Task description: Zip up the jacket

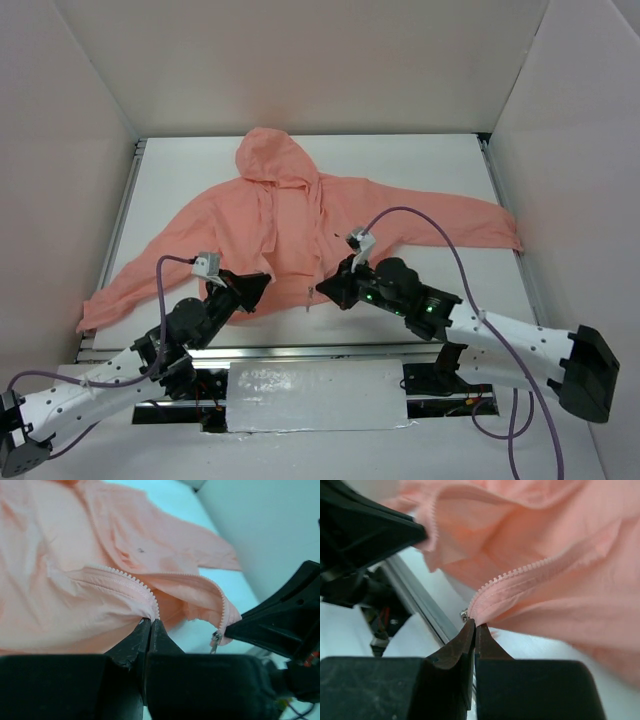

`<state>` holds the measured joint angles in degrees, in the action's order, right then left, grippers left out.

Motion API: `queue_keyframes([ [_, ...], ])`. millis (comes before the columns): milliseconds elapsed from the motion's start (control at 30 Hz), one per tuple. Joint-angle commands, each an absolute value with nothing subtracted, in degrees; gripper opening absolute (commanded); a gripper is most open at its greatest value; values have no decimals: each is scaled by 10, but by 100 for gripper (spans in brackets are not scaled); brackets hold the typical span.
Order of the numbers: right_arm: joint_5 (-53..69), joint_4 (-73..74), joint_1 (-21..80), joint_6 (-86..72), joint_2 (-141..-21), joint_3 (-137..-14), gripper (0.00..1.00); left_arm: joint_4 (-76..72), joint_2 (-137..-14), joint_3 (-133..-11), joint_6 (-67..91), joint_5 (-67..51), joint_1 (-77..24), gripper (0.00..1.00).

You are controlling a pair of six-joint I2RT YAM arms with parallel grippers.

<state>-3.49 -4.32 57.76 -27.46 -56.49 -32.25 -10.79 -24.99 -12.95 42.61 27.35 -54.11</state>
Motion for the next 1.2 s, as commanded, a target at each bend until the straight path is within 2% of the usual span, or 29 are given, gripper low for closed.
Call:
queue_keyframes([
  [0,142,-222,541,-192,-489,-273,0,-234,-228,-105,380,200,-538,0],
  [133,102,-192,540,-179,-498,-280,0,-272,-248,-93,385,157,-536,0],
  [233,122,-270,540,-200,-504,-245,0,-315,-271,-89,385,115,-536,0],
  [400,121,-288,534,-235,-536,-255,0,-356,-285,-91,380,76,-535,0],
  [733,151,-410,518,-362,-558,-204,0,-380,-256,-62,395,96,-535,0],
  [1167,189,-419,516,-385,-596,-221,0,-412,-258,-50,400,112,-534,0],
])
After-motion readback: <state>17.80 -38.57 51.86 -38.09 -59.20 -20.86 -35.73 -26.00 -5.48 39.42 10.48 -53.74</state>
